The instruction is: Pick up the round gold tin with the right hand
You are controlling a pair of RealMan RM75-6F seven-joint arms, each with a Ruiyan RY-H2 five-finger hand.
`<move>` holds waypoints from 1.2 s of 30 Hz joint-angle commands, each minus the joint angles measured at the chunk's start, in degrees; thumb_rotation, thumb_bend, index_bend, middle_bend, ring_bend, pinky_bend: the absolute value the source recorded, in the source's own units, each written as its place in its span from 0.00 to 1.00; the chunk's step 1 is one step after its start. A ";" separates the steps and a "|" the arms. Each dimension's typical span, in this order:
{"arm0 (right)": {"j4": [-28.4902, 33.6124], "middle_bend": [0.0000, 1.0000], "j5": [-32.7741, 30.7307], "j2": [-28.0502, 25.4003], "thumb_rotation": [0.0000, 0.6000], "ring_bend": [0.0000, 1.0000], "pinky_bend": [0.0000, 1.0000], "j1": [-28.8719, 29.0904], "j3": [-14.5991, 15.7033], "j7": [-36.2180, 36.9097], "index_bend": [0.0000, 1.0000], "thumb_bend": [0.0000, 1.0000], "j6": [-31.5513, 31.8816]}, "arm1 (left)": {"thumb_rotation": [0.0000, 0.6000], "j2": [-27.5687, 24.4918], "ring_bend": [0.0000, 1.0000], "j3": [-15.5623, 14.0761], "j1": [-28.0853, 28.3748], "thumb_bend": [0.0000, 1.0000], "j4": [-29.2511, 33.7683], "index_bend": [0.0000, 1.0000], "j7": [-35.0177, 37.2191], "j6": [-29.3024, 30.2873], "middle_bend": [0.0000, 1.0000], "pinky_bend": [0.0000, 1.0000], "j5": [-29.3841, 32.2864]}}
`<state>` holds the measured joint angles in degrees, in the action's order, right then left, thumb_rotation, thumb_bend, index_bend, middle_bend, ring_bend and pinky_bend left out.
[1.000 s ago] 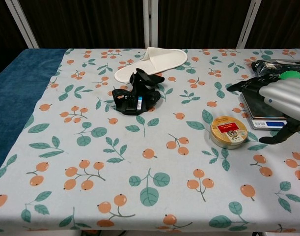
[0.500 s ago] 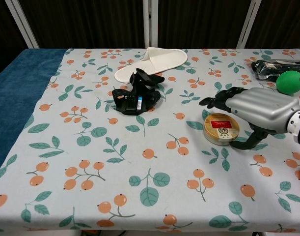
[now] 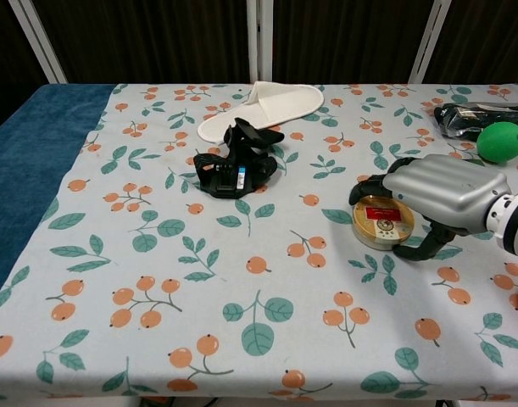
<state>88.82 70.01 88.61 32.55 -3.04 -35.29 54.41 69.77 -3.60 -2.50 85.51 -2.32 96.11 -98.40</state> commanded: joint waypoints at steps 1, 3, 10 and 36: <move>0.21 0.42 0.66 -0.24 1.00 0.33 0.16 -0.36 -0.17 1.08 0.42 0.30 1.48 | 1.00 -0.03 0.00 0.01 -0.02 0.09 0.03 0.14 -0.04 0.02 0.08 0.02 -0.01; 0.53 0.42 1.84 -0.89 1.00 0.34 0.16 -0.79 -0.67 2.70 0.42 0.30 3.30 | 1.00 -0.10 0.00 0.02 -0.06 0.09 0.09 0.14 -0.11 0.11 0.08 0.02 -0.04; -0.28 0.43 1.03 -5.03 1.00 0.34 0.16 -2.55 -2.94 6.85 0.43 0.30 7.23 | 1.00 -0.36 0.00 0.08 0.01 0.09 0.35 0.14 -0.21 0.07 0.08 0.02 -0.14; -6.26 0.00 -1.10 -7.66 1.00 0.00 0.00 -5.55 -2.23 15.14 0.00 0.04 7.52 | 1.00 -0.52 0.00 0.01 0.46 0.09 1.36 0.14 -1.52 -0.85 0.08 0.02 -0.32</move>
<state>81.91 68.45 81.55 27.45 -5.31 -20.80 61.26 69.26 -3.58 -2.03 86.85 -3.82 95.25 -98.70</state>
